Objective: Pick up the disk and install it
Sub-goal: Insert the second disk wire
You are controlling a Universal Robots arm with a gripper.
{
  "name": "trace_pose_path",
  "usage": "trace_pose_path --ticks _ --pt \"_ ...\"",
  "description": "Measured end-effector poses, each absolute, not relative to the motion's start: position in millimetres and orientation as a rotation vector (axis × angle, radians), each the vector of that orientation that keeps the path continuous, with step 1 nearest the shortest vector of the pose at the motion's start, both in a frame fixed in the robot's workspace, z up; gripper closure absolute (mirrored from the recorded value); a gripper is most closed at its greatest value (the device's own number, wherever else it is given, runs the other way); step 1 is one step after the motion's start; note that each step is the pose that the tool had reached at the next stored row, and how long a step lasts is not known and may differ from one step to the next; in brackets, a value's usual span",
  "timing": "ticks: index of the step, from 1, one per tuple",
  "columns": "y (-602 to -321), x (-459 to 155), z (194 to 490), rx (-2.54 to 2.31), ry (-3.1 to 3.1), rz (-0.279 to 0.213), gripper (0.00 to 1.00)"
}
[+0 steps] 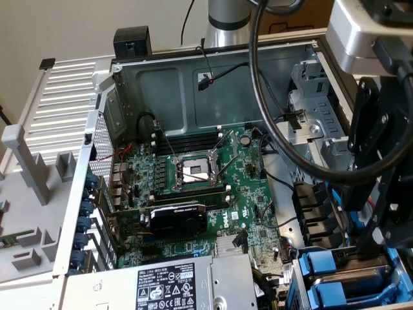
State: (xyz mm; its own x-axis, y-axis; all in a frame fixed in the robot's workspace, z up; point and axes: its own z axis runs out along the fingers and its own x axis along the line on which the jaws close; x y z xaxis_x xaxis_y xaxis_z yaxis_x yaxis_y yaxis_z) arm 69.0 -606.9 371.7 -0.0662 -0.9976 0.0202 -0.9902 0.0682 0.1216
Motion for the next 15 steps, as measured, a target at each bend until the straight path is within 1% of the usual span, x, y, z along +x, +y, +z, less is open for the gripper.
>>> trace_pose_path --ticks 15 --pt "-611.3 70.7 365.4 2.080 -2.223 -0.145 0.53"
